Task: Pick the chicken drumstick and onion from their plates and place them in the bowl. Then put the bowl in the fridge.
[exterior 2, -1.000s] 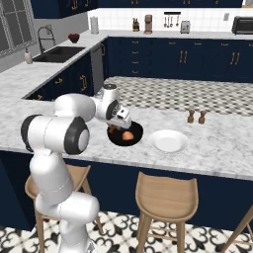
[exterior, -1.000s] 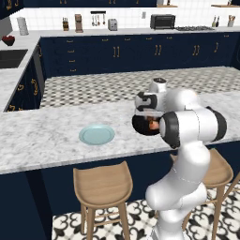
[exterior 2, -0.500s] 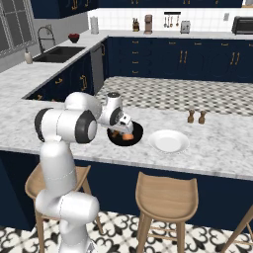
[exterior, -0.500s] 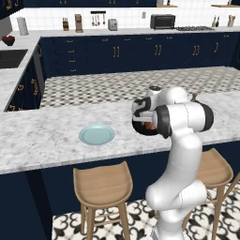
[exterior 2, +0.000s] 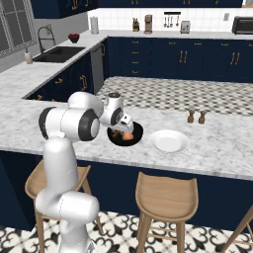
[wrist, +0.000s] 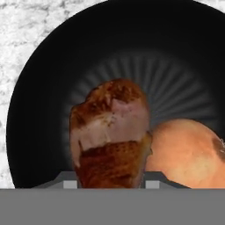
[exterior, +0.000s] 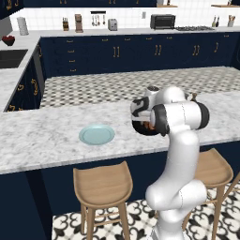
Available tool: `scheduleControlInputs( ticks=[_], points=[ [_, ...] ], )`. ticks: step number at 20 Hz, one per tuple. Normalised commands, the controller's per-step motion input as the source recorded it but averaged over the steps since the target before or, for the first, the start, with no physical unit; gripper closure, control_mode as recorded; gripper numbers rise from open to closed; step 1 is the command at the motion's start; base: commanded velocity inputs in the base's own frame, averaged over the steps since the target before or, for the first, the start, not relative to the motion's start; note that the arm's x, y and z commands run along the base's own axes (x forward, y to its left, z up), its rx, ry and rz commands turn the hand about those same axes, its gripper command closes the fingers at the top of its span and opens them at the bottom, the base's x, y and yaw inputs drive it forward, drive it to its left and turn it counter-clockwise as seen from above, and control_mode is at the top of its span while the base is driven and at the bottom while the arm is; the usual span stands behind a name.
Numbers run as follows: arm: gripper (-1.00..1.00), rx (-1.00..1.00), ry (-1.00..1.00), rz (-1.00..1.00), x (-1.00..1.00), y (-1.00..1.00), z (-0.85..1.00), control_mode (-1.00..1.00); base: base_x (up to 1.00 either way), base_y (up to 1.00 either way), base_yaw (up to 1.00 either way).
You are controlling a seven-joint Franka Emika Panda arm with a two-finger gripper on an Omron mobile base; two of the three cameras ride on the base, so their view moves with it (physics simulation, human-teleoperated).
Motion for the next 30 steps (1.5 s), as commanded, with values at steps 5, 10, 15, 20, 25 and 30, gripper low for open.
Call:
scheduleControlInputs(
  ticks=[5,10,15,20,25,30],
  points=[
    [-1.0,0.0,0.0,0.0,0.25,0.0,-0.02,-1.0,0.0,0.0,0.0],
    [-1.0,0.0,0.0,-0.04,0.01,-0.04,0.09,-1.0,0.0,0.0,0.0],
    [-1.0,0.02,-0.02,-0.17,-0.62,-0.46,0.26,-1.0,0.0,0.0,0.0],
    [-1.0,0.06,0.02,-0.29,-0.5,-0.58,0.08,-1.0,0.0,0.0,0.0],
    [-1.0,0.09,0.04,-0.13,0.0,-0.21,-0.02,-1.0,0.0,0.0,0.0],
    [-1.0,0.06,0.05,-0.07,0.01,-0.32,-0.15,-1.0,0.0,0.0,0.0]
  ],
)
